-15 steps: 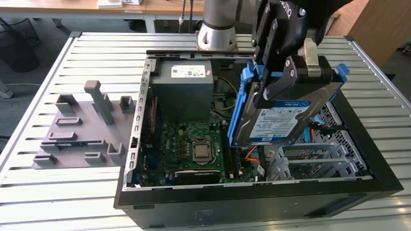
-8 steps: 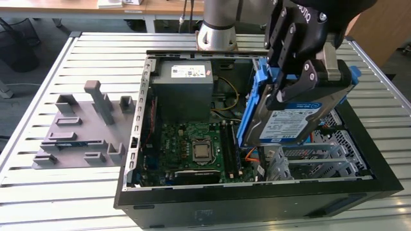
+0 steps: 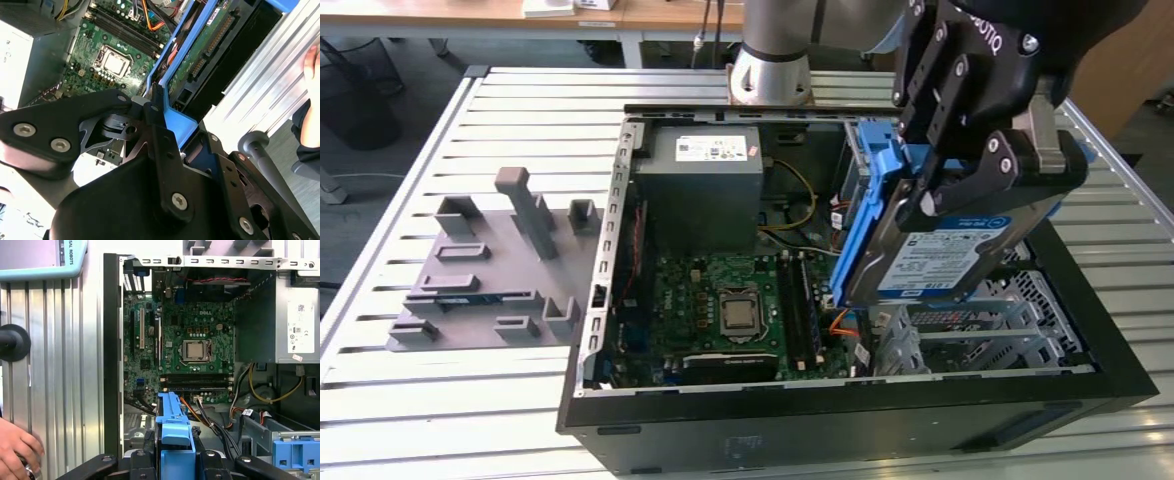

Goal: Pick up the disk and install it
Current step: 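Insert the disk into the insertion slot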

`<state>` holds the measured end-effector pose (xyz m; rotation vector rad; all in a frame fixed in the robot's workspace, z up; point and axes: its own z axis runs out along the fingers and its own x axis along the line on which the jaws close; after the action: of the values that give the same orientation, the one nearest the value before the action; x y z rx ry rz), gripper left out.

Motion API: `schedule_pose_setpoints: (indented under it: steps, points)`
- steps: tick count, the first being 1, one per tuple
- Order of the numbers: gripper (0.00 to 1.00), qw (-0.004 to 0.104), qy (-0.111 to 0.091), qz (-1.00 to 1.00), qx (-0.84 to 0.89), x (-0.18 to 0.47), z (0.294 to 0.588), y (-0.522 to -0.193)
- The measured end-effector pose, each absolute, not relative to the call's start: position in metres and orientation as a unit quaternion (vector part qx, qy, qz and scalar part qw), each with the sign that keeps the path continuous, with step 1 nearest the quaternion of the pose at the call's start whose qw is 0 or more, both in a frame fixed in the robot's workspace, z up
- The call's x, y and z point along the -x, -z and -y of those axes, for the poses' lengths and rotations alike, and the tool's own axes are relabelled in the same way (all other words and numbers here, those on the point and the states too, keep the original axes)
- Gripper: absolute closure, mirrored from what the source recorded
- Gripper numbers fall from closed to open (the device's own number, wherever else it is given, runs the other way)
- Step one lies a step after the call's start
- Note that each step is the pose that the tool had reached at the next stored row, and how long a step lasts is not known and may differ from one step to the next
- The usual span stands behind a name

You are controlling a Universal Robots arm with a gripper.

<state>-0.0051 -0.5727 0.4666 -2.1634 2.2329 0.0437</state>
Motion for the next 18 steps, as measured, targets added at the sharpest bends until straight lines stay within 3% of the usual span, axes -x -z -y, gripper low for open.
schedule_pose_setpoints:
  steps: [18]
  points:
    - [0.64, 0.016, -0.014, -0.718, 0.696, -0.02, 0.573, -0.463]
